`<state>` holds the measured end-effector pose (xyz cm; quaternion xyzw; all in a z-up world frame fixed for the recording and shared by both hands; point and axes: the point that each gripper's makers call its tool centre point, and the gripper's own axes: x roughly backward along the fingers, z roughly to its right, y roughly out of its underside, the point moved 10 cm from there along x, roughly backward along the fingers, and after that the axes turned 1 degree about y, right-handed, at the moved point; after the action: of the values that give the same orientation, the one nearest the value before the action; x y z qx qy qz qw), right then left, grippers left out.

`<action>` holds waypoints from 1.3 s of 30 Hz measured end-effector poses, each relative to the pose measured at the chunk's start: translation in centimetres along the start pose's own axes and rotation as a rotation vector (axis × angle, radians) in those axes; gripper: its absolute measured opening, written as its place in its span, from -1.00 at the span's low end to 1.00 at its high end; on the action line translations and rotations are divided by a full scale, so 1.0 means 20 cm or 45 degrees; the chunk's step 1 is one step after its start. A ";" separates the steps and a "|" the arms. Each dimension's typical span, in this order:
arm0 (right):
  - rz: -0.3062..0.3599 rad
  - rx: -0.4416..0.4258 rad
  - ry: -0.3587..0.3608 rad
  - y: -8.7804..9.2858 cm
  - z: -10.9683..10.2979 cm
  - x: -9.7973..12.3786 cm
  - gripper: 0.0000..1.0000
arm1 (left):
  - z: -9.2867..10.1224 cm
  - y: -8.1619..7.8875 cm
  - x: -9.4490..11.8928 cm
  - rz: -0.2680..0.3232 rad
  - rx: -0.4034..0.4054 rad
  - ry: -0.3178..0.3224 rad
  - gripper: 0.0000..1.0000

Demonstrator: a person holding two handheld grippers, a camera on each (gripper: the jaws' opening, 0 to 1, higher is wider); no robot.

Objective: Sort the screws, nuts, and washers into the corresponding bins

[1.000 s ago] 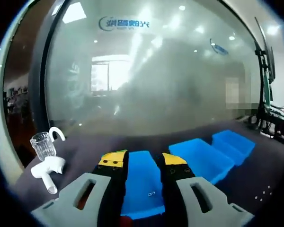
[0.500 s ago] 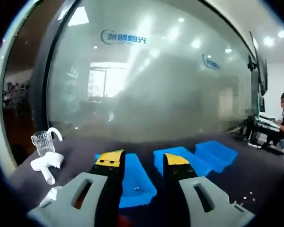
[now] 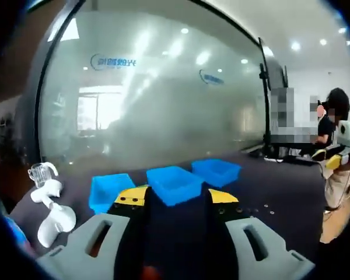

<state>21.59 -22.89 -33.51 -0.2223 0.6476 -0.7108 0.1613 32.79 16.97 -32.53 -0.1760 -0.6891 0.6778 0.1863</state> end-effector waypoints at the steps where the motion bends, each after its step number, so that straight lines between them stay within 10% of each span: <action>1: -0.003 0.002 0.001 0.00 0.00 0.00 -0.25 | 0.00 0.01 0.02 0.007 0.016 0.014 -0.29; 19: -0.024 0.021 0.016 0.02 0.02 0.02 -0.25 | 0.08 0.08 0.31 -0.049 0.050 0.285 -0.32; 39: -0.024 0.008 0.027 0.04 0.03 0.04 -0.25 | 0.26 0.13 0.08 -0.346 0.106 0.389 -0.33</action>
<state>21.24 -23.83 -34.29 -0.2204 0.6448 -0.7167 0.1483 28.74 13.37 -35.08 -0.1743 -0.6415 0.6399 0.3856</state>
